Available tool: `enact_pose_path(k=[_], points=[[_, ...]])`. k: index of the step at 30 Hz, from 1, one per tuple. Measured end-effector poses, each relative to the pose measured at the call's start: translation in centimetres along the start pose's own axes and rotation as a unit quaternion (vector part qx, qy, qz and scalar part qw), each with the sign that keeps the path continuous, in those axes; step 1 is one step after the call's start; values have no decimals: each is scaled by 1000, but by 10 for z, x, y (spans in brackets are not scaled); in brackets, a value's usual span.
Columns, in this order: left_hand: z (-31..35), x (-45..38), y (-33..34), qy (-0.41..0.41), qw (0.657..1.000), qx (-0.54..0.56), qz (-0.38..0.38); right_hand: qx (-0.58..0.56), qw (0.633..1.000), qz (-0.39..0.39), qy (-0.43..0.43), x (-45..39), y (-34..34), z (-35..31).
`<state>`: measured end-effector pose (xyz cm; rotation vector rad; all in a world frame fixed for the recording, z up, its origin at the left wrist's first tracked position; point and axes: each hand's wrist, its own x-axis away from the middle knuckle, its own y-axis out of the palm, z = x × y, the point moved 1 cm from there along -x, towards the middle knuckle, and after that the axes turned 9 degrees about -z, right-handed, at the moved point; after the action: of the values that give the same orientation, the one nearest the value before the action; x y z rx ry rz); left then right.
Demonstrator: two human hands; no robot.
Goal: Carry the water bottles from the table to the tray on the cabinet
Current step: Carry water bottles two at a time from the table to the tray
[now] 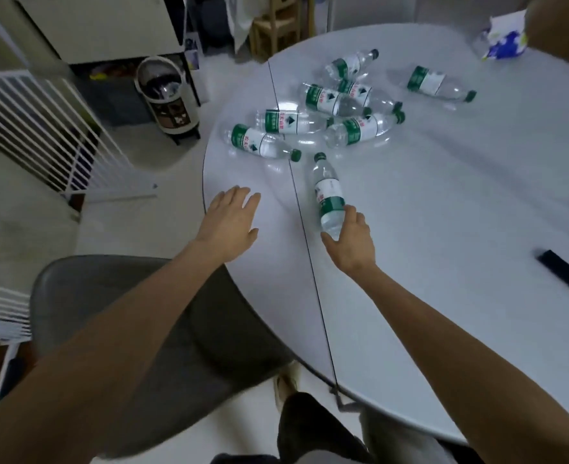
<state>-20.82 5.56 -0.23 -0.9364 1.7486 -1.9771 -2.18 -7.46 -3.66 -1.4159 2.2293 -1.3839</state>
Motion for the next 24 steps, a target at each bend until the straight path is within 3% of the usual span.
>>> enact_pose_path(k=[11, 15, 24], points=[[-75, -195, 9, 21, 997, -56, -51, 56, 993, 15, 103, -169, 23, -32], [-94, -254, 15, -17, 994, -84, -63, 102, 987, 22, 121, -178, 37, -24], [-113, -306, 27, 15, 999, -37, -31, 109, 987, 40, 112, -185, 40, -16]])
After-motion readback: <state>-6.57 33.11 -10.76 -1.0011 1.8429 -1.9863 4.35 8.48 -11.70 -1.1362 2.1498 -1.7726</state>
